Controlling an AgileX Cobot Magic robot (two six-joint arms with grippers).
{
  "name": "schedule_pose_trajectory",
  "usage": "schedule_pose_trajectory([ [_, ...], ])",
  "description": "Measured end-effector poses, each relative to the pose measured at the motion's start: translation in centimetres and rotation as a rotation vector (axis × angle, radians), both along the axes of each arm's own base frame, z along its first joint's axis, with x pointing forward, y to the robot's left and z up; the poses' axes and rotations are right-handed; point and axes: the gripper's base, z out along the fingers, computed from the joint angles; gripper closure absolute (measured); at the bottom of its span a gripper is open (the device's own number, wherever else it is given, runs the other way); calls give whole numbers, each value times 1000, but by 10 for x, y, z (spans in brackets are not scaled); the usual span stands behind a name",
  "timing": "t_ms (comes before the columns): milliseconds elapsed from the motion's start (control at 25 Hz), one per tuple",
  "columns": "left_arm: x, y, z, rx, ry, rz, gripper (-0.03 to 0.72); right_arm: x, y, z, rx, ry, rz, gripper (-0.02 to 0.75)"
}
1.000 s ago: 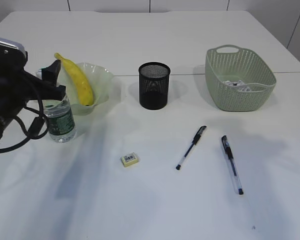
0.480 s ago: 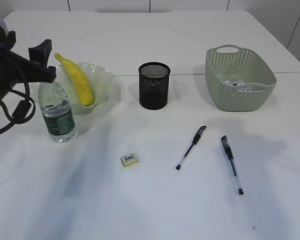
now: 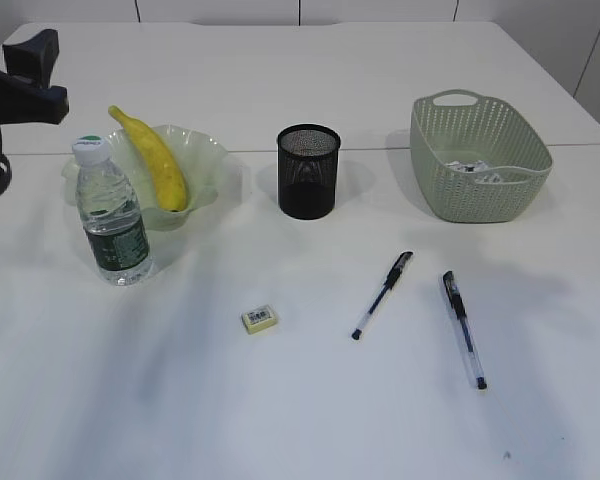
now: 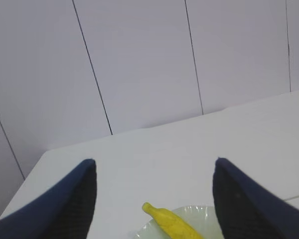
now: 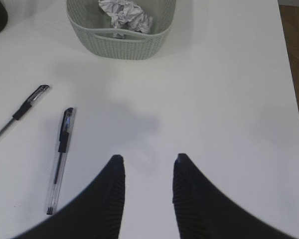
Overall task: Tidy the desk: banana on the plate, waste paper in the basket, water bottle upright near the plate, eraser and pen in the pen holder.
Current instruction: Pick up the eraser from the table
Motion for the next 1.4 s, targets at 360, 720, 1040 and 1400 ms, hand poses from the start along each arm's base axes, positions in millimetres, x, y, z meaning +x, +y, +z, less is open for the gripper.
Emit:
schedule_pose_trajectory([
  [360,-26,9,39,-20,-45,-10,173,2,4,22,55,-54,9,487],
  [720,-64,22,82,-36,-167,-28,173,-6,20,27,179,-28,123,487],
  [1040,-94,29,101,26,-179,-62,173,-12,31,37,252,-83,241,487],
  [1400,-117,46,111,67,-174,26,173,-15,48,42,314,-116,457,487],
])
